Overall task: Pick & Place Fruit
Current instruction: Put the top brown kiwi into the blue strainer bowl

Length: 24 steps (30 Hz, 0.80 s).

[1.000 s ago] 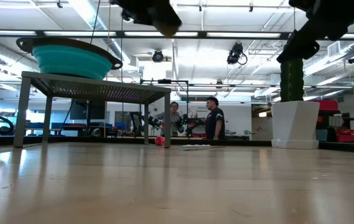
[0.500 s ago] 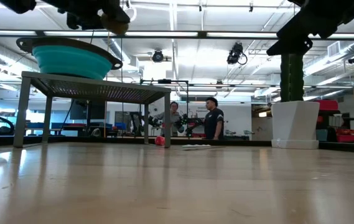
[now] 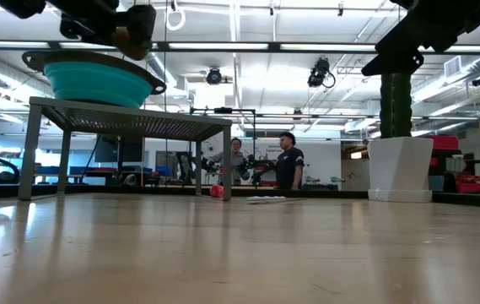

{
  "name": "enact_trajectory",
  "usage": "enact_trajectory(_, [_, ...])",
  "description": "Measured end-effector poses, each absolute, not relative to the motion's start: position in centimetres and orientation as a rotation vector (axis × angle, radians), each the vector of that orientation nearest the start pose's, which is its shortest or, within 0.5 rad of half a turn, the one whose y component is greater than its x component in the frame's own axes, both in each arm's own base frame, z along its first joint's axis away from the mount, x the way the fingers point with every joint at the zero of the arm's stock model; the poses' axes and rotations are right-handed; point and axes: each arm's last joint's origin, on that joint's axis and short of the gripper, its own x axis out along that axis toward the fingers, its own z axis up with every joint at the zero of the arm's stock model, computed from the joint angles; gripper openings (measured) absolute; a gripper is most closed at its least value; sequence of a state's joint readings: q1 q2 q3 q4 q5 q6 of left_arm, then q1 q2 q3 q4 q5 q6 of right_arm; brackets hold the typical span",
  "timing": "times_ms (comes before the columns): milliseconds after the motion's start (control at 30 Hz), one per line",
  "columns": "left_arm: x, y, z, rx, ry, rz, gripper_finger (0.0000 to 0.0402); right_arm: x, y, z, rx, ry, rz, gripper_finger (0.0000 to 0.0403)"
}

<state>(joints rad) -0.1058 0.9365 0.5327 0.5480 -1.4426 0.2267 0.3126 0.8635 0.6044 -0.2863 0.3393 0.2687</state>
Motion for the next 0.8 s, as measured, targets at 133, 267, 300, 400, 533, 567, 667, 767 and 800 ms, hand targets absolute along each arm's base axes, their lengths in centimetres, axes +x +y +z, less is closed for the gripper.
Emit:
enact_trajectory(133, [18.40,0.92,28.51,0.091,0.058,1.379,0.0328,17.61,4.68,25.01,0.088,0.508,-0.095,0.0287])
enact_trajectory(267, [18.30,0.94,28.50,0.088,0.065,1.413,0.0328,17.61,4.68,25.02,0.088,0.507,-0.095,0.0287])
enact_trajectory(300, [18.28,0.95,28.49,0.089,0.068,1.421,0.0328,17.61,4.68,25.02,0.088,0.507,-0.095,0.0287])
enact_trajectory(400, [18.17,0.96,28.48,0.081,0.071,1.457,0.0328,17.63,4.69,25.05,0.090,0.504,-0.094,0.0287])
enact_trajectory(533, [18.15,1.14,28.47,0.083,0.075,1.473,0.0328,17.64,4.69,25.07,0.091,0.501,-0.094,0.0287])
enact_trajectory(567, [18.14,1.20,28.47,0.078,0.071,1.476,0.0328,17.64,4.69,25.07,0.091,0.501,-0.094,0.0287])
enact_trajectory(667, [18.14,1.30,28.47,0.058,0.053,1.482,0.0328,17.64,4.69,25.07,0.091,0.501,-0.094,0.0287])
enact_trajectory(767, [18.14,1.29,28.48,0.040,0.037,1.482,0.0328,17.64,4.69,25.07,0.091,0.501,-0.094,0.0287])
enact_trajectory(800, [18.14,1.29,28.48,0.033,0.030,1.482,0.0328,17.64,4.69,25.07,0.091,0.501,-0.094,0.0287])
